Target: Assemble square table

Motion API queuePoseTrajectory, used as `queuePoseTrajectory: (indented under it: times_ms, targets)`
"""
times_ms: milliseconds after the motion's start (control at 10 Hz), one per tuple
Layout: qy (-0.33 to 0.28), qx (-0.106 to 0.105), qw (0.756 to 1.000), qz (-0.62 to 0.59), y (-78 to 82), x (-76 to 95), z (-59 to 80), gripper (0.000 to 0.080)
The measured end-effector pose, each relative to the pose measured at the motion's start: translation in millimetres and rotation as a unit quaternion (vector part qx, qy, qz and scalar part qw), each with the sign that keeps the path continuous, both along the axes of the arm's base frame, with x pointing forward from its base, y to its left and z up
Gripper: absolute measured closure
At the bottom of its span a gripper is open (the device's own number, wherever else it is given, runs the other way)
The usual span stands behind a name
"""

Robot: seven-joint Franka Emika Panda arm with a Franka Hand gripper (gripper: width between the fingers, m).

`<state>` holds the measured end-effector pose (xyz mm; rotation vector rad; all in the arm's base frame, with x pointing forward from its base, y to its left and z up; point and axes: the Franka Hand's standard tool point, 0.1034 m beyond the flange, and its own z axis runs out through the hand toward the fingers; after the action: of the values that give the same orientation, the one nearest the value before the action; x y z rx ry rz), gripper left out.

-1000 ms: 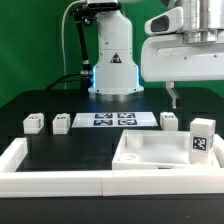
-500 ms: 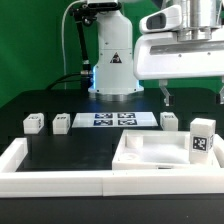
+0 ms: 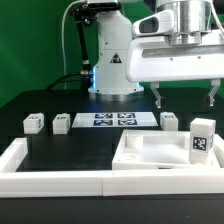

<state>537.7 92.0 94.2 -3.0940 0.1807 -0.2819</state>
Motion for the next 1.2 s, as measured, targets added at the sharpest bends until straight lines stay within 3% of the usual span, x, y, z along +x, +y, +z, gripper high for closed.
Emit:
queuePoseTrajectory:
  times_ms: [200, 500, 1200]
  targets:
    - [-0.005, -0.003, 1.0, 0.009, 1.4, -8.1, -5.1, 0.015]
    - [0.001, -0.01, 1.0, 0.02, 3.0, -38.4, -23.0, 0.015]
    - [0.0, -0.01, 1.0, 0.019, 2.6, -36.0, -21.6, 0.015]
